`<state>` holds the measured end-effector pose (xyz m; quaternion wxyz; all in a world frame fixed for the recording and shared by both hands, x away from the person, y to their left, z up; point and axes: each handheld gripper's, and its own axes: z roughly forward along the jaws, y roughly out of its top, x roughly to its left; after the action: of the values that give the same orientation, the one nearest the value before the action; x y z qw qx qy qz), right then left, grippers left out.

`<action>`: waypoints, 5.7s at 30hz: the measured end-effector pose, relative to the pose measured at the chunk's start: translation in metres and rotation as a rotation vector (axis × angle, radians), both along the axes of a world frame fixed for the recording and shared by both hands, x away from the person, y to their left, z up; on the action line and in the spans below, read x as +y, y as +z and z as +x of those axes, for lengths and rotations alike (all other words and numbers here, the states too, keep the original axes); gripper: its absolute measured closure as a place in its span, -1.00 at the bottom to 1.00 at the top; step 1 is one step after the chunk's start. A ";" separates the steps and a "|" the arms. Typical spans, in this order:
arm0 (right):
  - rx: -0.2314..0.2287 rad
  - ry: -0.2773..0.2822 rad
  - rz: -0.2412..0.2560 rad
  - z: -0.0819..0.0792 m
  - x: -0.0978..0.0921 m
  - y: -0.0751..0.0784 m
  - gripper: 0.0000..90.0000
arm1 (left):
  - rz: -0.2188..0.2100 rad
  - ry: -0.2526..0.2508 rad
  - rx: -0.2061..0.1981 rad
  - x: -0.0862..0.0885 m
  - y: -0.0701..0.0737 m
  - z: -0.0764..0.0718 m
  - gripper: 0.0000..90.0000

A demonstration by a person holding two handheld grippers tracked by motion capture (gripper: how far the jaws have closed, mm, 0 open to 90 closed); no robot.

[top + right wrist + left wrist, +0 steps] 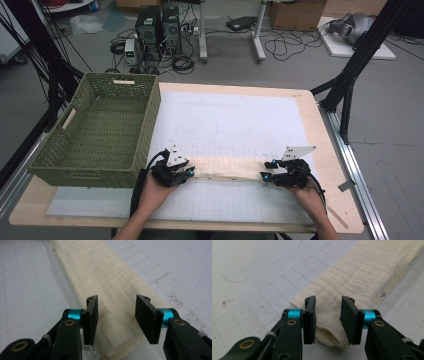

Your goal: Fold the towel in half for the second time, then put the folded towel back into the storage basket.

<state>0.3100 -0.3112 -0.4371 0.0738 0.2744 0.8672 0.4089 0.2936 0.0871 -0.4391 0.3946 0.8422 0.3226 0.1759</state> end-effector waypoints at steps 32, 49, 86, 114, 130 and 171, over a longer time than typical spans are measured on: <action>-0.040 0.009 0.057 -0.011 -0.004 0.007 0.07 | -0.058 -0.040 -0.046 0.012 0.007 -0.005 0.25; -0.028 -0.036 0.080 -0.009 -0.004 0.008 -0.16 | -0.085 -0.043 -0.049 0.013 0.009 -0.004 0.13; -0.003 -0.138 0.025 -0.005 -0.010 0.000 -0.24 | -0.039 0.012 0.035 0.013 -0.004 0.001 0.12; 0.073 -0.076 0.007 -0.003 -0.008 -0.008 0.48 | -0.048 -0.023 0.072 0.009 -0.004 -0.001 0.71; 0.072 -0.048 0.025 -0.002 -0.009 -0.005 0.75 | -0.025 -0.027 0.064 0.012 0.002 -0.011 0.79; 0.069 -0.052 0.006 0.000 -0.002 -0.006 0.59 | -0.041 0.021 0.028 0.022 0.013 -0.032 0.38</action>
<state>0.3102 -0.3130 -0.4430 0.0537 0.3109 0.8607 0.3996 0.2611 0.1090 -0.4263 0.4052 0.8329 0.3404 0.1617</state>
